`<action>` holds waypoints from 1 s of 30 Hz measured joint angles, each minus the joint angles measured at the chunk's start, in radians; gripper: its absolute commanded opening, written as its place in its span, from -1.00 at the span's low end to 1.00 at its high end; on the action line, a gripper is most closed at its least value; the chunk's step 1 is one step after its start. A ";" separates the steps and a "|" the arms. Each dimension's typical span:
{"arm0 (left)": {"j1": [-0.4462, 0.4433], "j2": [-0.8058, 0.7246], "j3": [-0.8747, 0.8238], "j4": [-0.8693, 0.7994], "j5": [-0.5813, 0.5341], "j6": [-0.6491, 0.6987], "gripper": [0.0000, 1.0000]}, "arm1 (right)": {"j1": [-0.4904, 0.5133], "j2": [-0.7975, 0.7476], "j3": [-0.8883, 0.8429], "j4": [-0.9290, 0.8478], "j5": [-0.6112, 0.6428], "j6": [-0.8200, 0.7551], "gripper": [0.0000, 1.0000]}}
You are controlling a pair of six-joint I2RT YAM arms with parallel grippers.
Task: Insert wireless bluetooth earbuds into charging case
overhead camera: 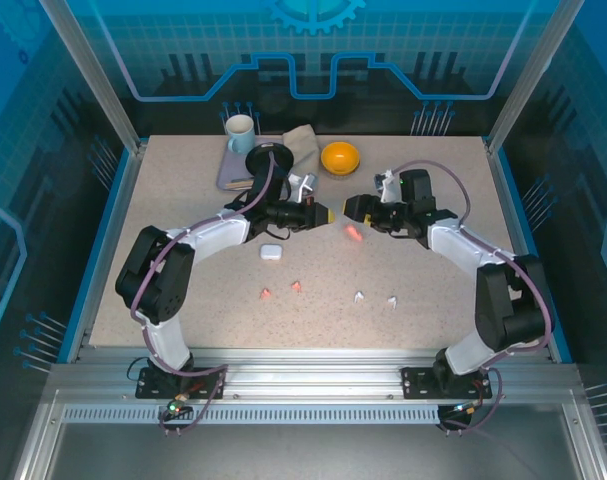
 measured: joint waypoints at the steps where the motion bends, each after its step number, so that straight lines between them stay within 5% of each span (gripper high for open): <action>1: 0.000 0.000 0.002 -0.001 0.000 0.000 -0.94 | 0.000 0.006 -0.006 0.003 0.000 0.000 0.38; 6: 0.000 0.000 0.011 -0.008 -0.001 0.012 -0.67 | -0.005 0.037 -0.046 0.027 0.008 0.005 0.36; 13: 0.003 -0.034 -0.030 -0.015 -0.080 0.004 0.47 | -0.010 0.038 -0.017 -0.114 0.173 0.045 0.50; 16: 0.014 -0.072 -0.063 -0.015 -0.143 -0.026 0.75 | -0.003 0.055 0.066 -0.249 0.279 0.063 0.55; 21: 0.063 -0.130 -0.101 -0.017 -0.246 -0.072 0.97 | 0.034 0.152 0.220 -0.418 0.408 0.118 0.56; 30: 0.135 -0.212 -0.127 -0.041 -0.355 -0.112 0.98 | 0.129 0.395 0.430 -0.658 0.547 0.299 0.55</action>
